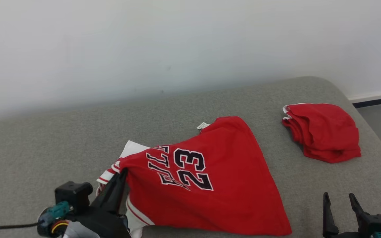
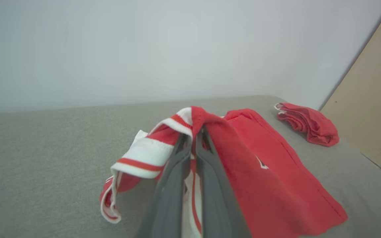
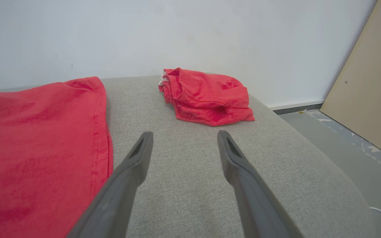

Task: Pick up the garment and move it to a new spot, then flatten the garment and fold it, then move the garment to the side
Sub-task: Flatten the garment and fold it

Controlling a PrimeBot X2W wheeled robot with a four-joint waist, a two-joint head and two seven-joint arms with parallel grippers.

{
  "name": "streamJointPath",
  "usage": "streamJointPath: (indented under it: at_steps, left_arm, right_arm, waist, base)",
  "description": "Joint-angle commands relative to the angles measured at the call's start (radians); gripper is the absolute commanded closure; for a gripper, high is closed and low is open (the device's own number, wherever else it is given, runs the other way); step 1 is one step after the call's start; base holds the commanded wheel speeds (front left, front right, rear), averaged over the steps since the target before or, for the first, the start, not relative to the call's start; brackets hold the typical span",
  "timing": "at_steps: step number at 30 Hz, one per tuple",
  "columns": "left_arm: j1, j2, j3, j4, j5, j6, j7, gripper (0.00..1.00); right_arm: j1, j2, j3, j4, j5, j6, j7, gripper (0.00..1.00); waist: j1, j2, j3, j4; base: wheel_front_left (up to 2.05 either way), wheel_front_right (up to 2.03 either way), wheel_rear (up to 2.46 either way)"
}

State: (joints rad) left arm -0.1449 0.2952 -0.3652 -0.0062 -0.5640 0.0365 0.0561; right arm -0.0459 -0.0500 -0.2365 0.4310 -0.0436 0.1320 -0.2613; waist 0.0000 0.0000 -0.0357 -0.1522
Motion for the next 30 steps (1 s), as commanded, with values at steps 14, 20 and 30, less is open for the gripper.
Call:
streamJointPath:
  at_steps: [14, 20, 30]
  left_arm:
    - [-0.293, -0.075, -0.021, 0.410, 0.055, -0.060, -0.166, 0.20]
    - [-0.334, -0.153, -0.083, 0.574, 0.123, -0.064, -0.283, 0.00]
    - [-0.100, -0.139, 0.014, 0.316, 0.212, 0.030, -0.321, 0.00]
  right_arm:
    - [-0.036, 0.001, 0.070, 0.019, 0.041, -0.003, -0.003, 0.00]
    - [-0.018, 0.001, 0.058, 0.015, 0.034, -0.003, -0.003, 0.00]
    - [0.018, 0.001, 0.044, 0.015, 0.044, -0.003, -0.003, 0.00]
  waist:
    - [0.0000, 0.0000, 0.099, -0.155]
    - [0.0000, 0.0000, 0.093, -0.124]
    - [0.0000, 0.0000, 0.058, -0.022]
  base:
    - [0.00, 0.00, 0.00]
    - [0.00, 0.00, 0.00]
    - [0.00, 0.00, 0.00]
